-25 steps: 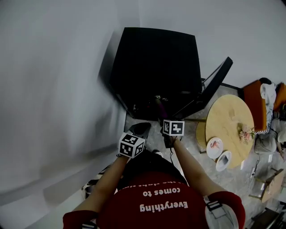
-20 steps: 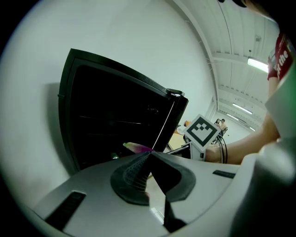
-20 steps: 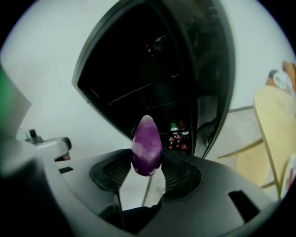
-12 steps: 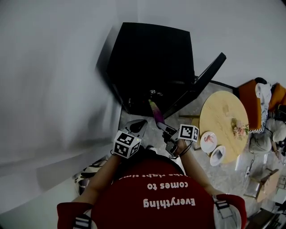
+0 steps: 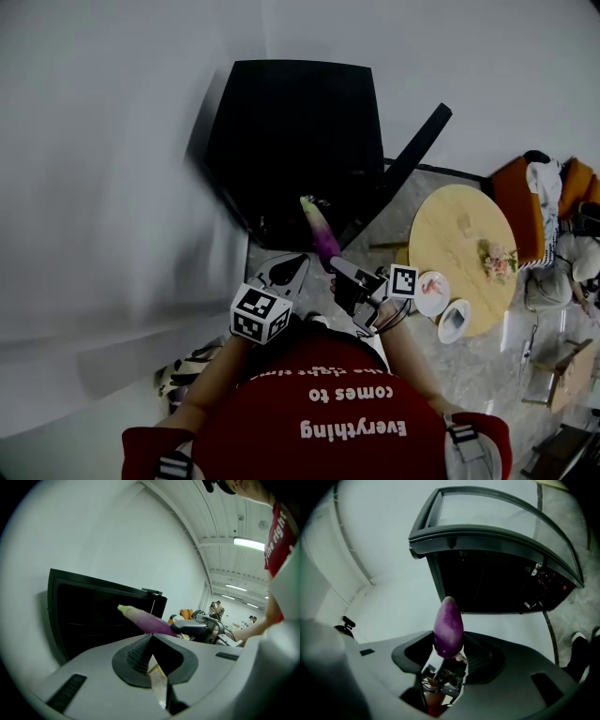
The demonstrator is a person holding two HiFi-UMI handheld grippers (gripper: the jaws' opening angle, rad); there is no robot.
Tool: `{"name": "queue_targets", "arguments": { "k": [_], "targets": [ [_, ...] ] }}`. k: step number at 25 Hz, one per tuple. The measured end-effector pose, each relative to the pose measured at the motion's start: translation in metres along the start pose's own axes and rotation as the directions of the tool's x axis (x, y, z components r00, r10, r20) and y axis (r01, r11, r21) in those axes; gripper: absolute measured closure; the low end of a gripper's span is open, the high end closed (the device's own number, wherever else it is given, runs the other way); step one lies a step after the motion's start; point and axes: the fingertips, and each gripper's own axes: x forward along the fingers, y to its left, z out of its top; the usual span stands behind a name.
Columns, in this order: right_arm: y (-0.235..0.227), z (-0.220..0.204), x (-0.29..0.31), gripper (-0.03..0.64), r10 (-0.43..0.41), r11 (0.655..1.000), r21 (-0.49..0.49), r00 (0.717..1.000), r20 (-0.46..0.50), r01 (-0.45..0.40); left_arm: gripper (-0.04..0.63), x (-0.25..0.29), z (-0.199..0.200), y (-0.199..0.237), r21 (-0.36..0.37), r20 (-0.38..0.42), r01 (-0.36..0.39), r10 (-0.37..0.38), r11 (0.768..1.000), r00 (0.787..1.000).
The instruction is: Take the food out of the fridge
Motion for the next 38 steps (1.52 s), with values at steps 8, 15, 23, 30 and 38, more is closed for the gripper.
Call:
{"name": "queue_targets", "arguments": {
  "k": [8,15,23,30,38],
  "targets": [
    [0.053,-0.001,0.001,0.407,0.130,0.987,-0.093,0.991,-0.023,-0.132,0.589,-0.007,0.016,-0.002,0.002,0.056,-0.027,0.027,1.000,0.998],
    [0.073,-0.009,-0.001,0.407,0.169,0.971,-0.162,0.984,-0.058,-0.177,0.589,-0.004,0.020,-0.006,-0.006,0.068,-0.023,0.023,1.000,0.997],
    [0.086,-0.010,0.003,0.408,0.170,0.955,-0.232,0.982,-0.083,-0.185,0.589,-0.004,0.015,-0.010,-0.001,0.054,-0.016,0.016,1.000,0.998],
    [0.099,-0.014,0.006,0.408,0.199,0.948,-0.234,0.975,-0.101,-0.218,0.589,0.003,0.012,-0.011,0.000,0.042,-0.003,0.003,1.000,0.999],
    [0.084,-0.015,-0.001,0.408,0.152,0.951,-0.259,0.985,-0.079,-0.168,0.589,0.001,0.005,-0.010,-0.005,0.031,0.014,-0.013,1.000,0.999]
  ]
}}
